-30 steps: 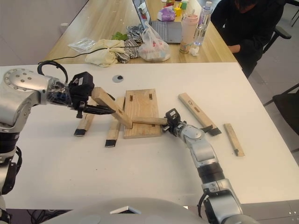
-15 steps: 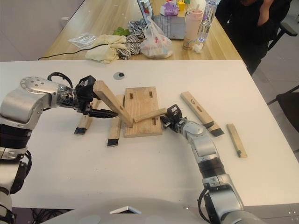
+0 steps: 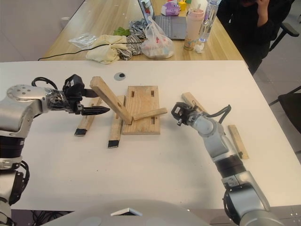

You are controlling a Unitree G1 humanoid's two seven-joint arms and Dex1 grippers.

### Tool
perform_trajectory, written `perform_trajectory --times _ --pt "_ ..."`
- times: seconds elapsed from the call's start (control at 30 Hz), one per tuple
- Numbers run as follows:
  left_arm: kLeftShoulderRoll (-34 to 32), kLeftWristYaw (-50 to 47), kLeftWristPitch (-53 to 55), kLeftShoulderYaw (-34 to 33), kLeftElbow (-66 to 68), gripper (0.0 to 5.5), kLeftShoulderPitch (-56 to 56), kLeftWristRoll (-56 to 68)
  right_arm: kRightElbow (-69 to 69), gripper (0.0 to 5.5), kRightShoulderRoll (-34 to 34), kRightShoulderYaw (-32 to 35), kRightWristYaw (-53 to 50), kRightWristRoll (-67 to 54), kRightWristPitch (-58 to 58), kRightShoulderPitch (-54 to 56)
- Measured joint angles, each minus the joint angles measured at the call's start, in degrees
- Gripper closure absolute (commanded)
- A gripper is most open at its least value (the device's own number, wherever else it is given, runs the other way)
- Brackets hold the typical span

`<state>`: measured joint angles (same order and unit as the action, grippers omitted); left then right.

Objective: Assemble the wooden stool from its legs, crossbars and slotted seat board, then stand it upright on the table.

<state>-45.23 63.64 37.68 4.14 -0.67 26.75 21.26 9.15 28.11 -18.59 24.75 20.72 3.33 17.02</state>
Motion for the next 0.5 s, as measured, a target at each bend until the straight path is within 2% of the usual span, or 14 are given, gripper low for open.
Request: perform_trajectory --times 0.3,0.5 --pt "5.63 -6.96 3.54 -3.99 -2.36 1.73 -2.09 4.27 2.17 3.29 -0.13 -6.45 -7.79 13.7 -7.13 -2.01" --pt "7.21 -8.6 4.47 -4.16 -2.9 1.73 -2.09 5.35 3.7 3.29 -0.18 -6.85 -9.36 17.04 -8.13 -2.22"
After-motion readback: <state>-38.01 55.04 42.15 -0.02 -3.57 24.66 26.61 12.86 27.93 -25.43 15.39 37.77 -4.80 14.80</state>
